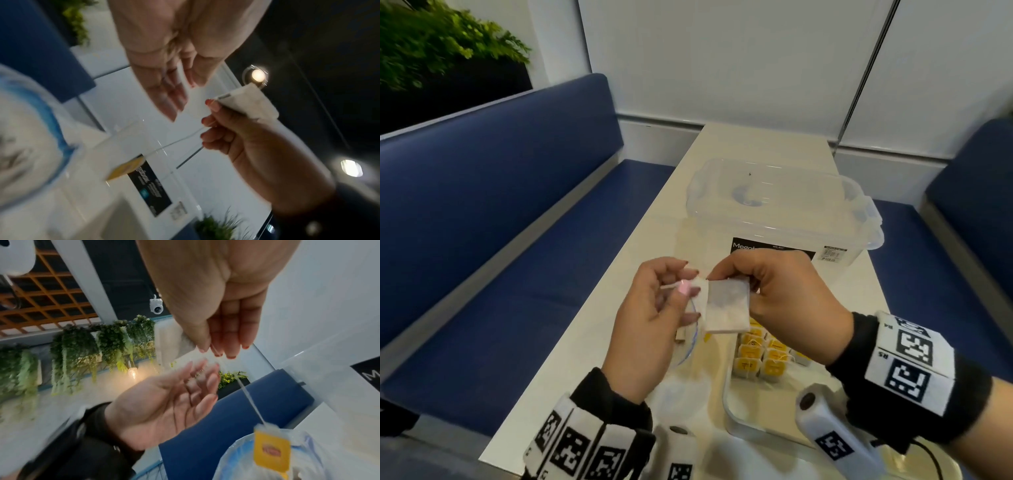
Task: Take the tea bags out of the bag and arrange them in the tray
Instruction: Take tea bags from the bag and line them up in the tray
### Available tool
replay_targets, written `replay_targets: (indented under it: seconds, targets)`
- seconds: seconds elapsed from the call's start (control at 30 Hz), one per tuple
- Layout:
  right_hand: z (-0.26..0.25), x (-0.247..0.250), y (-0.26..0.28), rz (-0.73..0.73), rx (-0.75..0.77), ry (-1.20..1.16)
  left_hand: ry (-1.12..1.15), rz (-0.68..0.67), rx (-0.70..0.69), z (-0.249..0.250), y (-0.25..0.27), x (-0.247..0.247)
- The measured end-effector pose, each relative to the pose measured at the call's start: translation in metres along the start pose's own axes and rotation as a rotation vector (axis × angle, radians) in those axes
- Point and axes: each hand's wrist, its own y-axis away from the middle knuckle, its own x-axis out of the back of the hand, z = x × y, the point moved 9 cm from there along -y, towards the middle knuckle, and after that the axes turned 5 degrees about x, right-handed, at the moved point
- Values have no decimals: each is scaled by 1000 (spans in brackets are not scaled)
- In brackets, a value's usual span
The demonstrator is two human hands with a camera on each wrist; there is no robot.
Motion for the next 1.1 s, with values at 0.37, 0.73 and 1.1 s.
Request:
replay_targets:
  seconds: [0.37,0.73,1.1]
  targets:
    - [0,0,3,-6,15,146,311,-187,285,-15,0,-24]
    - [33,-60,41,-195,-432,-561,455,-14,230,-4,-19,-14]
    - [7,-21,23,-234,-303,128,243,57,147,-12,-20,-23]
